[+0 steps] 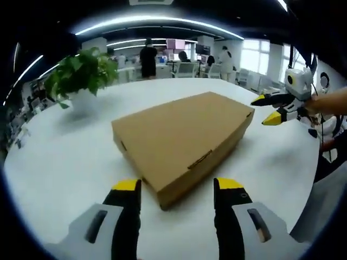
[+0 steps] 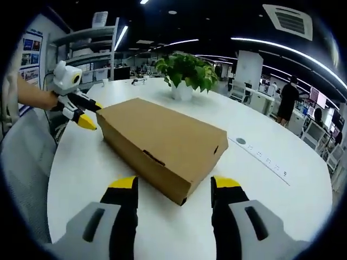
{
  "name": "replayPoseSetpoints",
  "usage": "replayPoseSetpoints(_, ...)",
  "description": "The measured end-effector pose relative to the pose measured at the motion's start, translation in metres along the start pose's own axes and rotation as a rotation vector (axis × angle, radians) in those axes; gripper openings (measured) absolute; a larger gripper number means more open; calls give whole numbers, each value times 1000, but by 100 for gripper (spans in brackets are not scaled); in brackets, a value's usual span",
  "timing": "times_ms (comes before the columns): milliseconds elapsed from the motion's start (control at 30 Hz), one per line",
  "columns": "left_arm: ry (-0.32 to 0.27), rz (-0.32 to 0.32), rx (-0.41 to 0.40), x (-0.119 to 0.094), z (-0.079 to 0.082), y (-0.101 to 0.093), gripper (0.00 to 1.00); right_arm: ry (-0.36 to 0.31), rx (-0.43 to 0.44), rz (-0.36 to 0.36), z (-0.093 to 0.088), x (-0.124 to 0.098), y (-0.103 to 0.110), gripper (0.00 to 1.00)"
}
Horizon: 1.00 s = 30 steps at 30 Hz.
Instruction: Operate the shoe box by opening the lid, removing the specified soft item, and placing it in the target area until the item is outside and the box remains undamaged.
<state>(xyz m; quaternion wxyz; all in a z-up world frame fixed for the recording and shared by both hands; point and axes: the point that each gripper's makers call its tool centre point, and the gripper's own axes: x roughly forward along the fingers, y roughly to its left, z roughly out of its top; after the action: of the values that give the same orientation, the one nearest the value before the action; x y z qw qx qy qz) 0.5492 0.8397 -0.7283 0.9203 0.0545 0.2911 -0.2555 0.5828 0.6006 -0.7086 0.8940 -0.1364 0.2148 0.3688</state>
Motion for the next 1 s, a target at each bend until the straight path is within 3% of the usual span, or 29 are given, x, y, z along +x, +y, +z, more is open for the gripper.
replayPoseSetpoints(400, -3, 30, -41, 8, 3, 7, 52, 29, 0, 33, 2, 26, -2, 47)
replayPoseSetpoints(1000, -6, 48, -59, 10, 4, 10, 50, 31, 92, 31, -2, 28, -2, 45)
